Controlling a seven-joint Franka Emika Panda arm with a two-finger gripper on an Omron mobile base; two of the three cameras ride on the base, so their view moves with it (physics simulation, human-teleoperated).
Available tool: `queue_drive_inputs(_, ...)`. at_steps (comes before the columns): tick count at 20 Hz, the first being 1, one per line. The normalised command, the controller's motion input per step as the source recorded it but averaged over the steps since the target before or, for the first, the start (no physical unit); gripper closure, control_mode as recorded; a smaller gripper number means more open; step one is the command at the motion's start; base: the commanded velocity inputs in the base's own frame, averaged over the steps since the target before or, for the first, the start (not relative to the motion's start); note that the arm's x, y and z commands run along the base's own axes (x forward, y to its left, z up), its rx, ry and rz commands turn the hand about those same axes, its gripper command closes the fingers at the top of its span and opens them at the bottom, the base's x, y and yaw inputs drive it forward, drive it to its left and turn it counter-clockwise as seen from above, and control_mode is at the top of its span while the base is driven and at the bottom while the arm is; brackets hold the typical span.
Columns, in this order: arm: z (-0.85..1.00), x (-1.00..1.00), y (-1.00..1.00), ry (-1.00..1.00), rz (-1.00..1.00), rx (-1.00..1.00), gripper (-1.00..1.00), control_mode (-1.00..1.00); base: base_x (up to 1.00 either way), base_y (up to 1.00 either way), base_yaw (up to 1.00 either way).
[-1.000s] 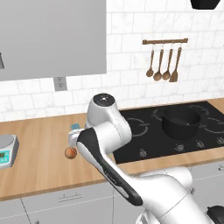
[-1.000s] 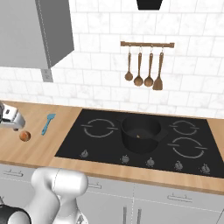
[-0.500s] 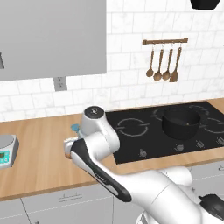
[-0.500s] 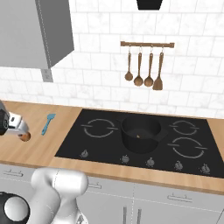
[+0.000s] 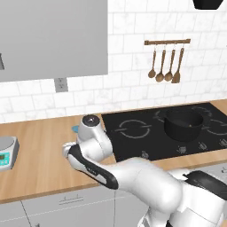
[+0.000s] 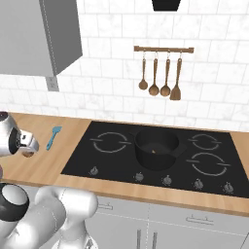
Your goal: Put the onion and sweet potato in the pot. Retrieve the spatula and lightly stir the vegetables in the pot.
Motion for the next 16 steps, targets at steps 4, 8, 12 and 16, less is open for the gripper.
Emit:
queue_drive_inputs(4, -0.36, 0.55, 0.23, 0.07, 0.00, 0.00, -1.00, -1.00, 0.00, 0.00, 0.00)
queue_drive_inputs(8, -0.36, 0.52, 0.27, 0.08, 0.00, 0.00, -1.00, -1.00, 0.00, 0.00, 0.00)
queue_drive_inputs(12, -0.38, 0.45, 0.28, 0.07, 0.00, -0.02, -1.00, -1.00, 0.00, 0.00, 0.00)
queue_drive_inputs(16, -0.34, 0.35, 0.31, 0.04, 0.00, -0.04, -1.00, -1.00, 0.00, 0.00, 0.00)
